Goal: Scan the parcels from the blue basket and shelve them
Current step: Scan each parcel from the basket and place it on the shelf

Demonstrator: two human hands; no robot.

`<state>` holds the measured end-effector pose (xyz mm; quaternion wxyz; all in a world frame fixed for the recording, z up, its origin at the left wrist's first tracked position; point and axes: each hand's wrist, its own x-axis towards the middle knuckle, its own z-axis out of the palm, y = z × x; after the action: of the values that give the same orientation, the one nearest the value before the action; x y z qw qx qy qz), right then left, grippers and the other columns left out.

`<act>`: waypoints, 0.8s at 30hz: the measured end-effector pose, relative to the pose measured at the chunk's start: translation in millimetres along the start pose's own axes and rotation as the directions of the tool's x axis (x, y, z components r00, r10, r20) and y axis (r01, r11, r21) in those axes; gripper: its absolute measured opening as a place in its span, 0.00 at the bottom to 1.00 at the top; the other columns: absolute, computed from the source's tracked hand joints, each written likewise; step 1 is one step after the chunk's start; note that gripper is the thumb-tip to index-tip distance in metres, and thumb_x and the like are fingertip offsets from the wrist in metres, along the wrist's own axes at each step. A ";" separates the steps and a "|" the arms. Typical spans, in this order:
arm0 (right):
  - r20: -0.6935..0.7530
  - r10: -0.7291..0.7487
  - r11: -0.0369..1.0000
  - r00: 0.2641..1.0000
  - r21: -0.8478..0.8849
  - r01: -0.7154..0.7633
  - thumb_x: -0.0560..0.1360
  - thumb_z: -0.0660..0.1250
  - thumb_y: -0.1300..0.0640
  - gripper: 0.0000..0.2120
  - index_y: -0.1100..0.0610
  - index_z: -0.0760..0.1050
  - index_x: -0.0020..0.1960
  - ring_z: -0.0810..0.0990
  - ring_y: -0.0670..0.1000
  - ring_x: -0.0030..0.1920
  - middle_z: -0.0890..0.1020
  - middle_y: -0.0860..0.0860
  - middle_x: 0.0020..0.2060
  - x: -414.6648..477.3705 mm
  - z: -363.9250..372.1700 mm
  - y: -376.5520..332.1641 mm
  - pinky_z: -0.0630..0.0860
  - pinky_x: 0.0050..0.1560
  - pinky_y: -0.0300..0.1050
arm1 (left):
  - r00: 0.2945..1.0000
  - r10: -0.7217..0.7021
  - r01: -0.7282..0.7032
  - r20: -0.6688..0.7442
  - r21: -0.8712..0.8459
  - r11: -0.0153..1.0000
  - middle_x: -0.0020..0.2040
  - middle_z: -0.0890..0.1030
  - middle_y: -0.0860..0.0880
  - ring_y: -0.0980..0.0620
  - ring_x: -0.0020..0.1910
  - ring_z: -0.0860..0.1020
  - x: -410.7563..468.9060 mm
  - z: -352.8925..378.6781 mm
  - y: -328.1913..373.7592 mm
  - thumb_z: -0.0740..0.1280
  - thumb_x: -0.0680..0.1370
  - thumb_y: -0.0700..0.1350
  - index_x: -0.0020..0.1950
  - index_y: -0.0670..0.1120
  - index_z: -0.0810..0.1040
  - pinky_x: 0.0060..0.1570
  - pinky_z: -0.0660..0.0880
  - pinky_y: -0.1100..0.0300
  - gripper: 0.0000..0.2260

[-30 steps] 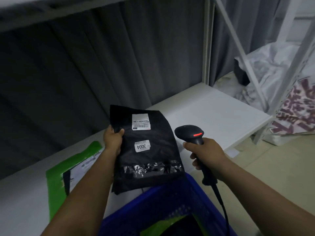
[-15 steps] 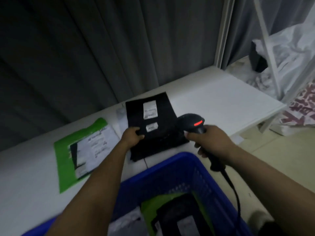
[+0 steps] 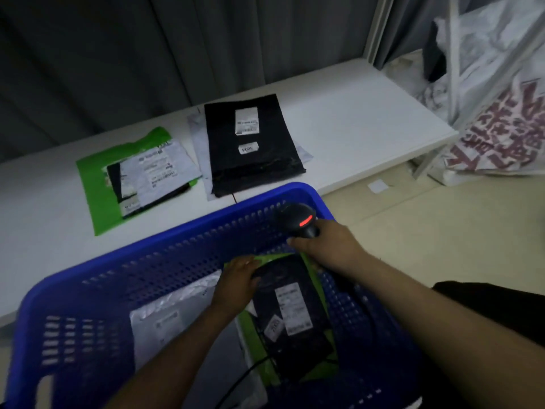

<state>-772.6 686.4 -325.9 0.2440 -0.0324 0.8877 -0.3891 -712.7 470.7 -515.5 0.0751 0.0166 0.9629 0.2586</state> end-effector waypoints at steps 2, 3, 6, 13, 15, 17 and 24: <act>-0.022 0.054 0.998 0.998 -0.022 -0.055 0.73 0.72 0.47 0.15 0.50 0.69 0.35 0.77 0.49 0.32 0.75 0.46 0.28 -4.4 14.6 22.7 0.70 0.32 0.38 | 0.979 -0.126 0.129 0.157 -0.011 0.992 0.69 0.71 0.42 0.40 0.67 0.70 -4.5 30.3 -12.0 0.66 0.79 0.48 0.73 0.44 0.68 0.63 0.71 0.52 0.24; -0.039 0.086 0.996 0.996 -0.024 -0.087 0.73 0.72 0.47 0.15 0.50 0.69 0.34 0.78 0.50 0.34 0.75 0.45 0.28 -6.0 20.7 34.8 0.69 0.35 0.40 | 0.955 -0.190 0.197 0.227 -0.008 0.980 0.70 0.69 0.43 0.41 0.68 0.69 -3.5 43.9 -19.7 0.66 0.79 0.50 0.76 0.45 0.64 0.64 0.69 0.52 0.27; -0.068 0.197 0.980 0.978 0.029 -0.195 0.73 0.72 0.47 0.14 0.51 0.71 0.36 0.82 0.55 0.39 0.78 0.48 0.29 -3.6 36.4 69.7 0.70 0.38 0.41 | 0.894 -0.316 0.331 0.319 0.005 0.943 0.74 0.65 0.42 0.40 0.70 0.66 14.2 79.9 -44.4 0.68 0.78 0.54 0.78 0.46 0.57 0.66 0.68 0.48 0.34; -0.001 0.276 0.959 0.961 -0.068 -0.275 0.75 0.71 0.49 0.15 0.50 0.67 0.35 0.75 0.49 0.39 0.76 0.49 0.35 19.7 61.4 105.7 0.63 0.35 0.38 | 0.874 -0.374 0.332 0.310 0.181 0.926 0.76 0.61 0.41 0.39 0.72 0.63 64.3 124.8 -60.6 0.68 0.78 0.52 0.78 0.44 0.56 0.66 0.66 0.47 0.34; 0.016 0.293 0.953 0.956 -0.085 -0.291 0.75 0.70 0.49 0.12 0.50 0.70 0.38 0.74 0.49 0.40 0.76 0.49 0.37 27.1 65.7 109.1 0.61 0.35 0.41 | 0.868 -0.406 0.353 0.286 0.219 0.910 0.73 0.64 0.39 0.38 0.70 0.64 69.7 133.6 -66.2 0.67 0.79 0.49 0.76 0.44 0.60 0.65 0.66 0.47 0.29; 0.021 0.301 0.952 0.953 -0.062 -0.300 0.75 0.70 0.48 0.10 0.53 0.73 0.42 0.78 0.52 0.42 0.78 0.51 0.37 33.0 69.0 111.6 0.62 0.35 0.42 | 0.894 -0.375 0.316 0.246 0.250 0.915 0.68 0.72 0.39 0.38 0.65 0.70 70.7 136.0 -69.6 0.68 0.78 0.46 0.74 0.43 0.66 0.61 0.70 0.47 0.26; 0.014 0.292 0.955 0.956 -0.060 -0.291 0.75 0.70 0.48 0.11 0.56 0.78 0.48 0.79 0.52 0.44 0.82 0.54 0.42 33.0 72.8 101.1 0.64 0.37 0.40 | 0.920 -0.384 0.391 0.081 -0.247 0.886 0.52 0.80 0.43 0.43 0.52 0.77 39.3 107.0 -55.0 0.69 0.77 0.41 0.57 0.37 0.79 0.52 0.74 0.49 0.10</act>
<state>-754.8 699.4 -452.9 0.3079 0.0873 0.8906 -0.3231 -734.7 478.9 -639.9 0.1409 -0.1819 0.9035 0.3615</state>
